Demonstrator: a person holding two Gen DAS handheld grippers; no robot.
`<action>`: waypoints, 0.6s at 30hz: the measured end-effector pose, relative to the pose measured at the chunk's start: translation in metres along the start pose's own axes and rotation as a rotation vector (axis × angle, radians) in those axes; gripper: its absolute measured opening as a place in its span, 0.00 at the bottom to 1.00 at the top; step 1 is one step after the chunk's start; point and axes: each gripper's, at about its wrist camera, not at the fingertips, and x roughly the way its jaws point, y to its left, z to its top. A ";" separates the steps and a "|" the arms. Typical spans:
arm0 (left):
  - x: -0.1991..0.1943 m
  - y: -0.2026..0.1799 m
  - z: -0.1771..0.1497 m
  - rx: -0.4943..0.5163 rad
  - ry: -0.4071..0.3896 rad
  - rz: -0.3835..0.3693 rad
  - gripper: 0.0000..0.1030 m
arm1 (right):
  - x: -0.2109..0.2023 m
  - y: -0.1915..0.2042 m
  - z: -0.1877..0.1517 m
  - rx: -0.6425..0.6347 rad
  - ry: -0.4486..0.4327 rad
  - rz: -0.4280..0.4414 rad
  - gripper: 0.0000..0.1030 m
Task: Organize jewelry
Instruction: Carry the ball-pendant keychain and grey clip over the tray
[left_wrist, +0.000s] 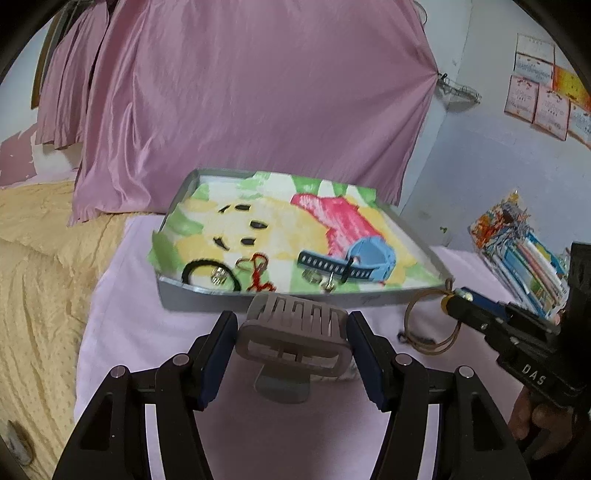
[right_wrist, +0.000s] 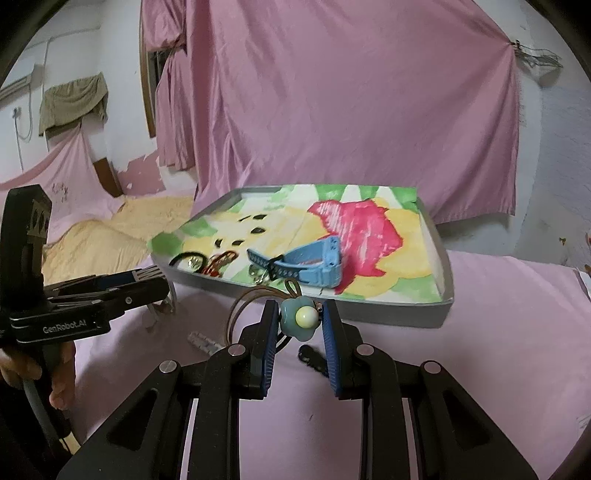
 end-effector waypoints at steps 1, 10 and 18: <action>0.000 -0.001 0.003 -0.005 -0.009 -0.004 0.57 | 0.000 -0.001 0.000 0.006 -0.006 0.000 0.21; 0.009 -0.005 0.031 -0.035 -0.072 -0.020 0.57 | 0.015 -0.006 0.018 0.045 -0.079 0.011 0.21; 0.041 0.007 0.054 -0.063 -0.052 0.023 0.57 | 0.057 -0.006 0.048 0.045 -0.075 -0.008 0.21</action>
